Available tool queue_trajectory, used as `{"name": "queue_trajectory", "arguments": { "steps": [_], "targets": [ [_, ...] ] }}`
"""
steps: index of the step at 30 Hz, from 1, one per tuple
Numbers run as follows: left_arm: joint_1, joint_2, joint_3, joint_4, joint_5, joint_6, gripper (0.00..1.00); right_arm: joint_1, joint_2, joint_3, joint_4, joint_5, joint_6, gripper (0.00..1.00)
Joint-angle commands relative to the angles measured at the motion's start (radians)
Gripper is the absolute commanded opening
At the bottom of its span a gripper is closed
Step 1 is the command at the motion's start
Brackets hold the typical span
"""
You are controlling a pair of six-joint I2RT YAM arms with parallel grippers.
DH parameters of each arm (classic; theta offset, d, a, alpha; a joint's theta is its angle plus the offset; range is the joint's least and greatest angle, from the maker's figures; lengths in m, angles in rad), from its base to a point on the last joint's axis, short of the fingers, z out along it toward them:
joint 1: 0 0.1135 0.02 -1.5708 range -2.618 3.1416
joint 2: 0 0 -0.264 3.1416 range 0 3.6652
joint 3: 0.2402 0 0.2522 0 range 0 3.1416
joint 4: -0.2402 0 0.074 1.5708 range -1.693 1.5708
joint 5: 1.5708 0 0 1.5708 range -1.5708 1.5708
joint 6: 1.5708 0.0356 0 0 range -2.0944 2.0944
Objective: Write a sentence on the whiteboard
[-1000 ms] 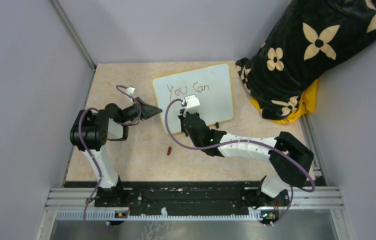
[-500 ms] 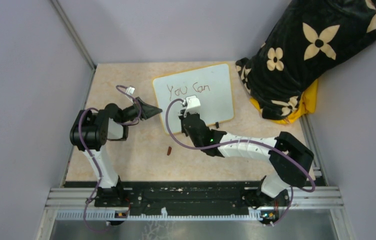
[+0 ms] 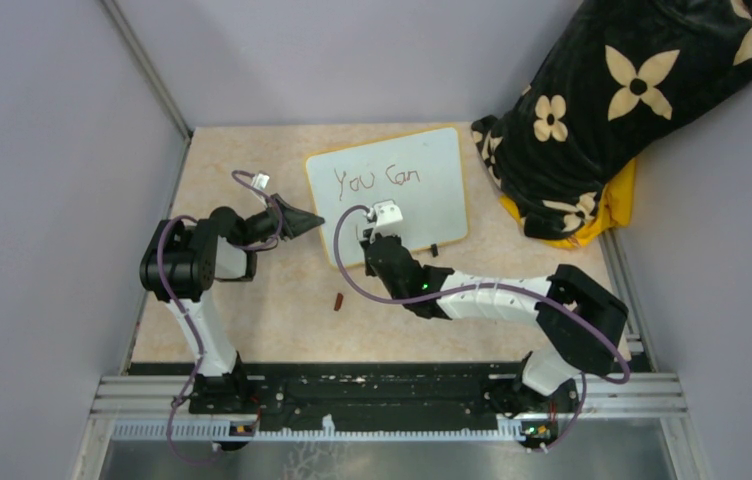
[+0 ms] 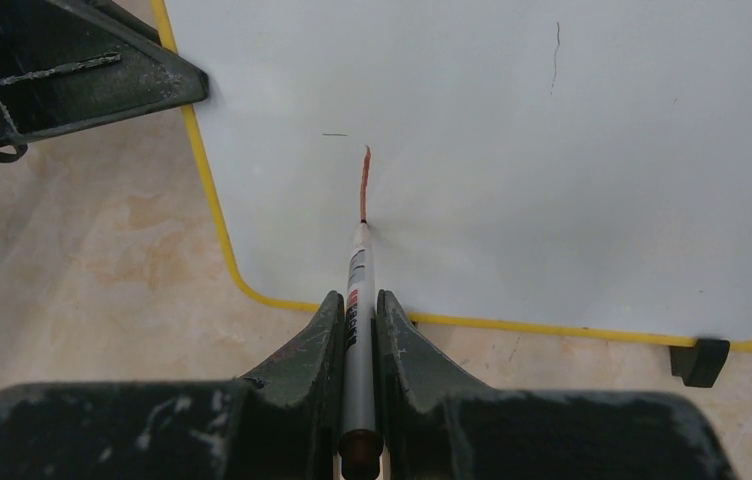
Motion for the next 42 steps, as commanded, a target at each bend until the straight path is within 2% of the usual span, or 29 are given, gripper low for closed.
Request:
{"name": "queue_trajectory", "arguments": {
  "steps": [1,17,28,42],
  "targets": [
    [-0.017,0.021,-0.012,0.243,0.014,-0.006,0.0,0.005,-0.025,-0.007,-0.009,0.002,0.015,0.0],
    [-0.02,0.021,-0.012,0.243,0.016,-0.006,0.0,0.005,0.008,0.083,0.003,-0.004,-0.017,0.0],
    [-0.02,0.022,-0.013,0.243,0.016,-0.007,0.0,0.006,0.023,0.088,0.02,-0.071,-0.03,0.0],
    [-0.022,0.024,-0.012,0.243,0.016,-0.006,0.0,0.008,0.031,0.078,-0.064,-0.054,-0.022,0.0]
  ]
}}
